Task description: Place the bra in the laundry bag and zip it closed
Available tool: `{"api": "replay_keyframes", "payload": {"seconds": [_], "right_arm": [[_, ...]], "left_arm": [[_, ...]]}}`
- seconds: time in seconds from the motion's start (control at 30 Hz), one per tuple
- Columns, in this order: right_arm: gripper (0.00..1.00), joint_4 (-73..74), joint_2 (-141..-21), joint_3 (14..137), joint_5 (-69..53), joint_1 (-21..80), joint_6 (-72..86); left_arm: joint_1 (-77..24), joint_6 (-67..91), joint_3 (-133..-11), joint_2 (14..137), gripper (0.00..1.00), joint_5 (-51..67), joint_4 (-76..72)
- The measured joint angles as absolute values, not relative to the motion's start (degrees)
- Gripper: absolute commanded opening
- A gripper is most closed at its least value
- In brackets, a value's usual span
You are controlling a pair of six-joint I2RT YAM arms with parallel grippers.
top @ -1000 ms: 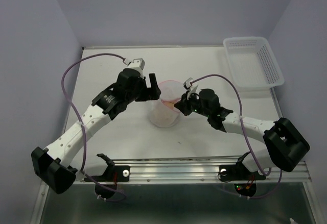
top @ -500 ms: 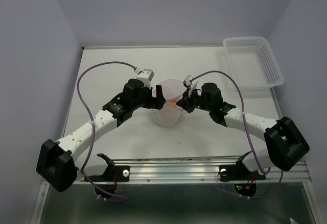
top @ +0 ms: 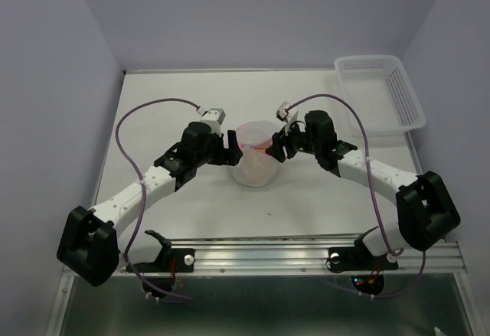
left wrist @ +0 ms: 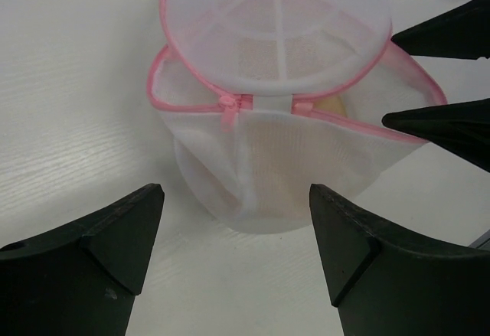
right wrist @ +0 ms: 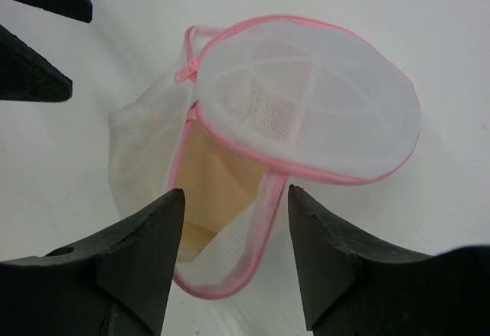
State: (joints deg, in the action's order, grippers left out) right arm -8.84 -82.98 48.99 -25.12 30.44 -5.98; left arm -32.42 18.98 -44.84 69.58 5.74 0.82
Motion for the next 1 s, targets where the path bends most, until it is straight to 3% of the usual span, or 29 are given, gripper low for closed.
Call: {"api": "replay_keyframes", "payload": {"seconds": [0.1, 0.3, 0.37, 0.53, 0.8, 1.0], "right_arm": [[0.71, -4.69, -80.42, 49.39, -25.28, 30.44, -6.59], [1.0, 4.23, -72.03, 50.98, -21.87, 30.44, -9.67], [1.0, 5.98, -70.76, 52.36, -20.47, 30.44, -10.85], [1.0, 10.57, -72.58, 59.59, -20.16, 30.44, -15.44], [1.0, 22.33, -91.61, 79.68, -21.17, 34.41, -28.36], [1.0, 29.67, -102.28, 86.76, -19.62, 37.26, -32.27]], "left_arm": [[-32.38, 19.59, -43.4, 65.6, 0.89, 5.67, 0.4], [-32.1, 20.08, -43.18, 60.6, 0.94, 5.08, -1.43], [-32.03, 20.23, -43.18, 60.73, 0.98, 4.97, -1.43], [-32.03, 20.67, -43.18, 61.25, 0.99, 4.84, -1.41], [-32.01, 21.71, -43.13, 60.47, 0.99, 3.84, -0.8], [-31.77, 22.37, -42.83, 57.6, 0.99, 2.24, -0.1]]}}
